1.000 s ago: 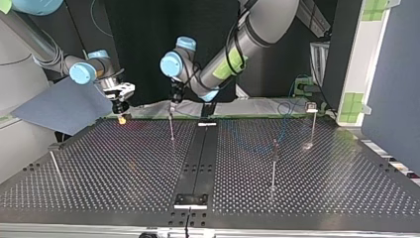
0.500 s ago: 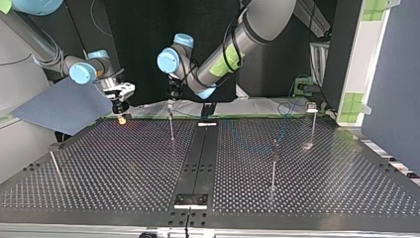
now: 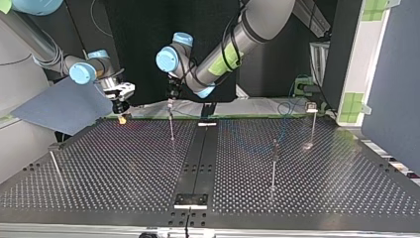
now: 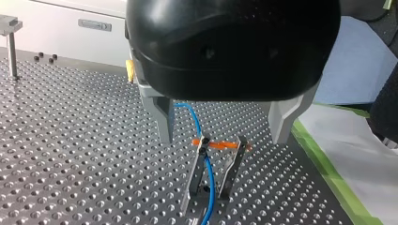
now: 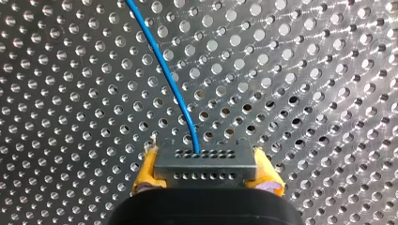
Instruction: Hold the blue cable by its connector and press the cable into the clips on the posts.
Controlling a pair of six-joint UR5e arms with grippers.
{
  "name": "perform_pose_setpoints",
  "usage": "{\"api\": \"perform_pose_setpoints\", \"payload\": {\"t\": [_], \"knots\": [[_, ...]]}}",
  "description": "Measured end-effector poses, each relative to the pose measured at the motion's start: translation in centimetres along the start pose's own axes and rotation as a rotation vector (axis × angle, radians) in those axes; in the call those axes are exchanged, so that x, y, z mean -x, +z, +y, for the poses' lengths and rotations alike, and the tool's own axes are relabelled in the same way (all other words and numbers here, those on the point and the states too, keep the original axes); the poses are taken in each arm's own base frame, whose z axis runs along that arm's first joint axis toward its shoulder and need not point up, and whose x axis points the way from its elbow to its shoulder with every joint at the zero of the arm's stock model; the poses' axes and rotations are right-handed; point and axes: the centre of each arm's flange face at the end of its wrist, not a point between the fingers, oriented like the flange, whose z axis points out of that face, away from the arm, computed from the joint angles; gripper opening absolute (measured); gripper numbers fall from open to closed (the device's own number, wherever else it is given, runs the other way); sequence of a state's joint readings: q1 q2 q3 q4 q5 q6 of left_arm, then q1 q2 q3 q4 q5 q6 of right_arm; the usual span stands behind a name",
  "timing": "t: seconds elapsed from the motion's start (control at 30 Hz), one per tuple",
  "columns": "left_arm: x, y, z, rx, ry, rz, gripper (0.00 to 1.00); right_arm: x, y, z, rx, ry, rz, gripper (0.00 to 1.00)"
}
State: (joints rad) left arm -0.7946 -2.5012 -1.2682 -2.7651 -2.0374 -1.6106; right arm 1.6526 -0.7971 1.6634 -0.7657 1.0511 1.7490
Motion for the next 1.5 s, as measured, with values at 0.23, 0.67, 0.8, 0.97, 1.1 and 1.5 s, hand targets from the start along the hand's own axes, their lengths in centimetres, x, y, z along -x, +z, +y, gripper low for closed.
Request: {"api": "perform_pose_setpoints", "payload": {"t": [0.23, 0.67, 0.8, 0.97, 1.1, 1.5], "knots": [[1.2, -1.4, -0.9, -0.006, -0.006, -0.023, 1.00, 0.0, -0.1, 0.1, 0.002, 0.002, -0.005, 0.00], [4.1, -5.0, 0.0, 0.000, -0.024, -0.052, 1.00, 0.0, -0.1, 0.2, 0.004, 0.004, -0.006, 0.00], [4.9, -5.8, 1.3, 0.008, -0.028, -0.042, 1.00, 0.1, -0.1, 0.1, 0.002, 0.004, -0.007, 0.00], [5.9, -6.8, 2.8, 0.023, -0.044, -0.047, 1.00, 0.1, -0.1, -0.1, 0.000, 0.003, -0.009, 0.00], [6.9, -7.5, 4.1, 0.040, -0.069, -0.063, 1.00, 0.1, -0.1, -0.1, -0.001, 0.003, -0.009, 0.00], [9.6, -9.8, 8.0, 0.116, -0.125, -0.133, 1.00, 0.1, 0.0, -0.2, -0.003, 0.004, -0.009, 0.00]]}}
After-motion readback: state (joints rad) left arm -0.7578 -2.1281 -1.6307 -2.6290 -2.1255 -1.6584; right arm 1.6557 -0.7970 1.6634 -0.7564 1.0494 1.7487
